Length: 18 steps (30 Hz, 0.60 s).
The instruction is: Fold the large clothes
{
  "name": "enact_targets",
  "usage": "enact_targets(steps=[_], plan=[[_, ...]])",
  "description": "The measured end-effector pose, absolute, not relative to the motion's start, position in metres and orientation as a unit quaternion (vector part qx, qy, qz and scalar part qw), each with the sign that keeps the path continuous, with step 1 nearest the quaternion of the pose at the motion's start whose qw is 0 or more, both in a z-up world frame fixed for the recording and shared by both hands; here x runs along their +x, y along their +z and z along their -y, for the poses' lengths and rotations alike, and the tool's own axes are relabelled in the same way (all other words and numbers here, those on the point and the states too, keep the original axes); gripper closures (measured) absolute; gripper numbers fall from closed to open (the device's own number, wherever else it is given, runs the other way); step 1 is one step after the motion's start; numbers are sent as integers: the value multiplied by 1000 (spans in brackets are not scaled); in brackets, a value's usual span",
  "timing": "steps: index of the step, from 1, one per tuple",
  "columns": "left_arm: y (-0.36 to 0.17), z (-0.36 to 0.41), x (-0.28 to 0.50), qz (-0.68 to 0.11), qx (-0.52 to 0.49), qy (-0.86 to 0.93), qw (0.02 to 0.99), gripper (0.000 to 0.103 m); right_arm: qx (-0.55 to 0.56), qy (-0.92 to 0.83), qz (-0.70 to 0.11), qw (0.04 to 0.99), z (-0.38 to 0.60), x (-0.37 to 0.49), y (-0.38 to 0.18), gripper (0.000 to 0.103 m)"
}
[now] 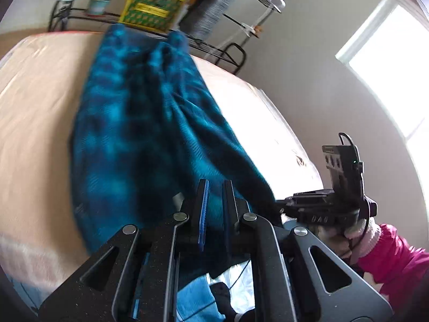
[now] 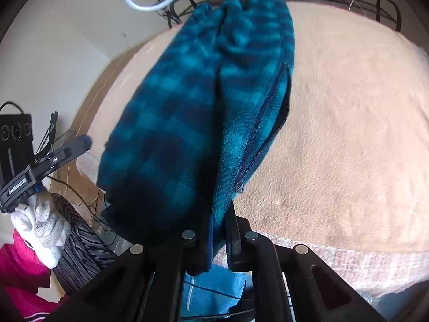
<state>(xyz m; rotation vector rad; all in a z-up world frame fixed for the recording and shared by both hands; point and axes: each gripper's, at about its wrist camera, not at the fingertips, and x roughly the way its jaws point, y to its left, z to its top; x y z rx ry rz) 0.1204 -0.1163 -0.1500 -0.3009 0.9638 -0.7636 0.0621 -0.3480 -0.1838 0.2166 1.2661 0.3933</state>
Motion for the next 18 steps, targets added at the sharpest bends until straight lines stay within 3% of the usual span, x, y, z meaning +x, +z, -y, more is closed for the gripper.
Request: enact_targets(steps=[4, 6, 8, 9, 16, 18], plan=[[-181, 144, 135, -485, -92, -346, 798, 97, 70, 164, -615, 768, 343, 66, -205, 97], [-200, 145, 139, -506, -93, -340, 787, 97, 86, 180, -610, 767, 348, 71, -201, 91], [-217, 144, 140, -521, -91, -334, 780, 96, 80, 182, -586, 785, 355, 76, -182, 70], [-219, 142, 140, -518, -97, -336, 780, 94, 77, 182, -575, 794, 359, 80, -174, 68], [-220, 145, 140, -513, -82, -351, 779, 94, 65, 173, -501, 846, 388, 163, -121, 67], [-221, 146, 142, -513, -85, -355, 777, 94, 73, 179, -492, 849, 392, 193, -118, 61]])
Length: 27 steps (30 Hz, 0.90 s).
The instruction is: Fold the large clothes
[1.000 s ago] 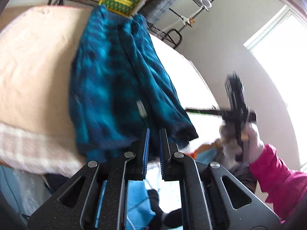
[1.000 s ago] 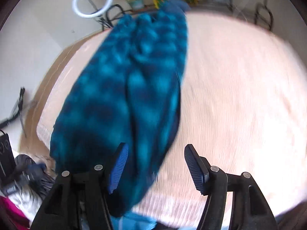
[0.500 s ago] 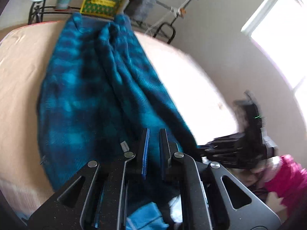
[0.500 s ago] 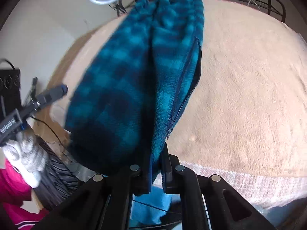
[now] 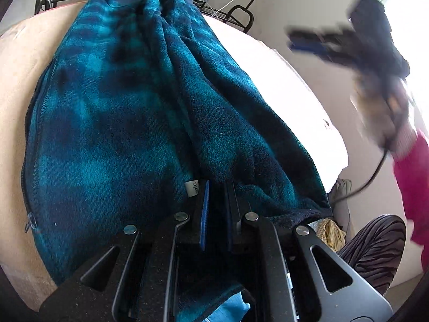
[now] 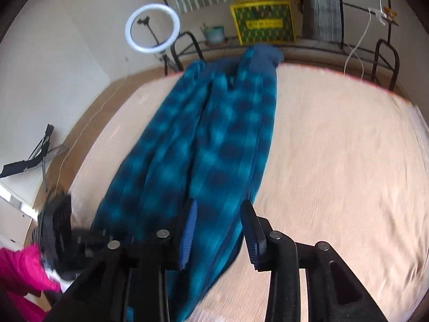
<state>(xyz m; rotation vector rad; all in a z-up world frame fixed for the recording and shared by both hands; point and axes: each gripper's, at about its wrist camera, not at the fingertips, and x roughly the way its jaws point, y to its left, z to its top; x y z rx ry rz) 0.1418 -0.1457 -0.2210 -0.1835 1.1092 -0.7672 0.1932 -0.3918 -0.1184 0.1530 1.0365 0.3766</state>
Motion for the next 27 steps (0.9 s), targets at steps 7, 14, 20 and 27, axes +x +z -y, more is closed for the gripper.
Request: enact_targets(steps=[7, 14, 20, 27], plan=[[-225, 145, 145, -517, -93, -367, 768, 94, 107, 149, -475, 861, 426, 334, -146, 50], [-228, 151, 150, -519, -92, -371, 764, 94, 197, 132, -448, 862, 453, 441, -176, 37], [-230, 148, 153, -522, -97, -372, 761, 94, 267, 112, -441, 850, 464, 515, -193, 36], [-233, 153, 154, -522, -97, -374, 761, 94, 316, 106, -451, 828, 465, 561, -239, 42]])
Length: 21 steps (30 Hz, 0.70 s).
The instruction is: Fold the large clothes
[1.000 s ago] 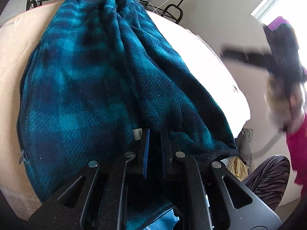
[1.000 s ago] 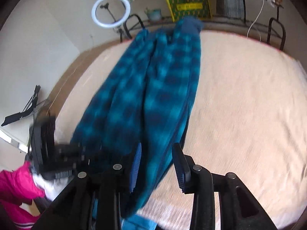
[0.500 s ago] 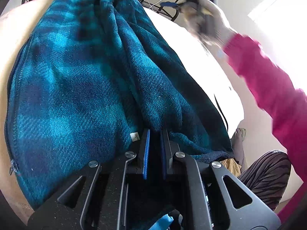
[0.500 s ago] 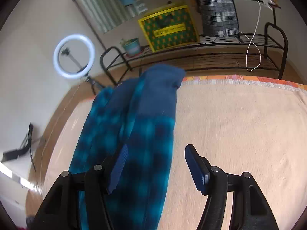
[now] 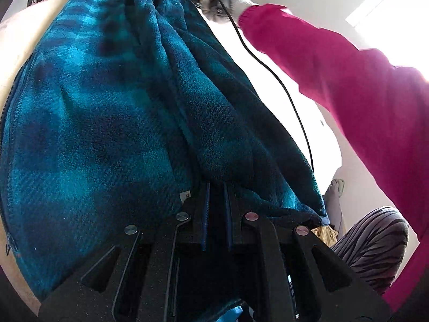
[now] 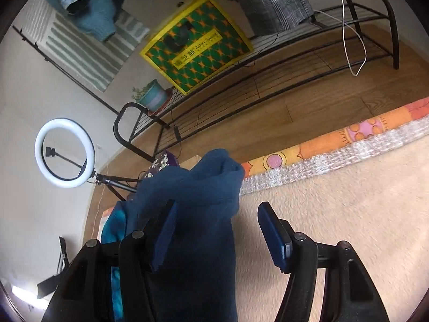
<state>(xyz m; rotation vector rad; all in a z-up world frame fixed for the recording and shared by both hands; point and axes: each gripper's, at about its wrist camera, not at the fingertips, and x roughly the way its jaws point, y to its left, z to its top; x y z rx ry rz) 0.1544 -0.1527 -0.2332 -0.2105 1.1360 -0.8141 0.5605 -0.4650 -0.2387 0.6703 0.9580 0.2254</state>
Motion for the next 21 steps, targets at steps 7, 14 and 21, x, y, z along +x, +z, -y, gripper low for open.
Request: enact_targets(steps=[7, 14, 21], plan=[[-236, 162, 158, -520, -94, -378, 760, 94, 225, 122, -447, 857, 438, 595, -213, 97], [-236, 162, 160, -518, -90, -378, 762, 94, 38, 38, -471, 881, 409, 618, -208, 95], [-230, 162, 159, -522, -80, -377, 761, 94, 122, 54, -418, 899, 443, 574, -159, 76]])
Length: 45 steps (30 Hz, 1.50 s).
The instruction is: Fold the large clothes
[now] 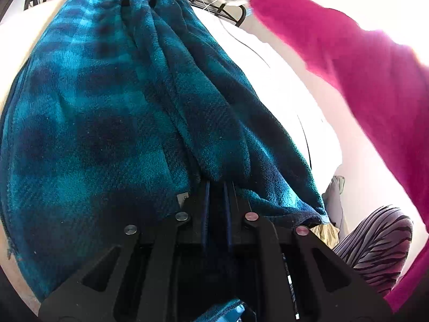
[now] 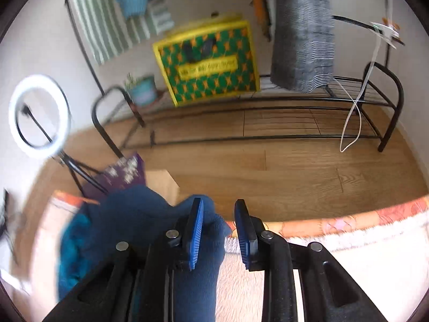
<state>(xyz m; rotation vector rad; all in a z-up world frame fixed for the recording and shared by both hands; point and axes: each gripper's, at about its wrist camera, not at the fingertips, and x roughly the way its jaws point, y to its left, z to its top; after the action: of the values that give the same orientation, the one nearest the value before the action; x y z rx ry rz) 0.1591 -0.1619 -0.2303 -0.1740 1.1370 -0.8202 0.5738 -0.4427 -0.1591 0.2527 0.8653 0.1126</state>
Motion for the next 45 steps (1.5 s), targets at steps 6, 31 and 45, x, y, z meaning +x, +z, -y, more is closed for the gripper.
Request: enact_targets(steps=[6, 31, 45], plan=[[-203, 160, 143, -507, -56, -378, 773, 93, 119, 65, -379, 915, 450, 499, -73, 71], [-174, -16, 130, -499, -209, -255, 801, 55, 106, 120, -366, 917, 419, 77, 35, 52], [-237, 7, 134, -551, -277, -274, 738, 54, 200, 120, -532, 814, 375, 44, -207, 28]])
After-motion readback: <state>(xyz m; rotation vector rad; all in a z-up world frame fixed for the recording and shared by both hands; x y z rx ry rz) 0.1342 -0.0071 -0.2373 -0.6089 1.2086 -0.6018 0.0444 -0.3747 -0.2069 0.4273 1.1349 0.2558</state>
